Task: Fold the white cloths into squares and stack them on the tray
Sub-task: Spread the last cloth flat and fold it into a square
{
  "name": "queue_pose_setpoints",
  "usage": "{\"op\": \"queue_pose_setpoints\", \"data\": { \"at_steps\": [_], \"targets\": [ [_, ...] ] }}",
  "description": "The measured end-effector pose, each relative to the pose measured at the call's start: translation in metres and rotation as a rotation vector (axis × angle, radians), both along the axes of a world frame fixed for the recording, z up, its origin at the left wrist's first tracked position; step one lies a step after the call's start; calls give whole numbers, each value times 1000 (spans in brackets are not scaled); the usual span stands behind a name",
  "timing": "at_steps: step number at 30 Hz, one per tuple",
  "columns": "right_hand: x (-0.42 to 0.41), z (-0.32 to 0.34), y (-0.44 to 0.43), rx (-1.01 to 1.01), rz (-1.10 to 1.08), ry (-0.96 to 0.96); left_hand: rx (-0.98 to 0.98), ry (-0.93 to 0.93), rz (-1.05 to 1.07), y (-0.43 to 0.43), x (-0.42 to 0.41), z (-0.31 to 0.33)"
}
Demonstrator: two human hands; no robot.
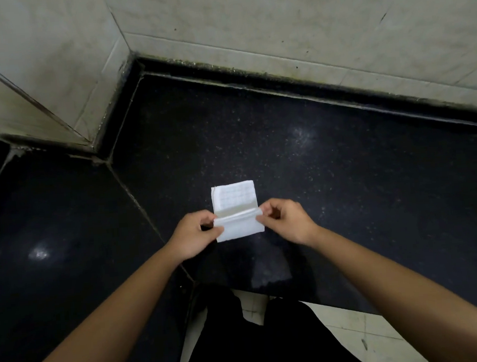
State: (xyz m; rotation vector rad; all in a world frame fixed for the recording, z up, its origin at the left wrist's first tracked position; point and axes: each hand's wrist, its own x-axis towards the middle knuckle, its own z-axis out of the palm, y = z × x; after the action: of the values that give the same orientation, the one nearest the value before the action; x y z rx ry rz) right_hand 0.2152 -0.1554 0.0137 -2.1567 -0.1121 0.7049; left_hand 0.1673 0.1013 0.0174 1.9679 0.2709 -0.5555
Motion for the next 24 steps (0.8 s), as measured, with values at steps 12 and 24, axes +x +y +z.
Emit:
{"op": "queue_pose_setpoints", "data": {
  "at_steps": [12,24],
  "targets": [
    [55,-31,41,-45,-340,40,62,19,502,-9,57,-45],
    [24,-35,27,-285,64,-556,703,-526,39,-26,29,-50]
  ]
}}
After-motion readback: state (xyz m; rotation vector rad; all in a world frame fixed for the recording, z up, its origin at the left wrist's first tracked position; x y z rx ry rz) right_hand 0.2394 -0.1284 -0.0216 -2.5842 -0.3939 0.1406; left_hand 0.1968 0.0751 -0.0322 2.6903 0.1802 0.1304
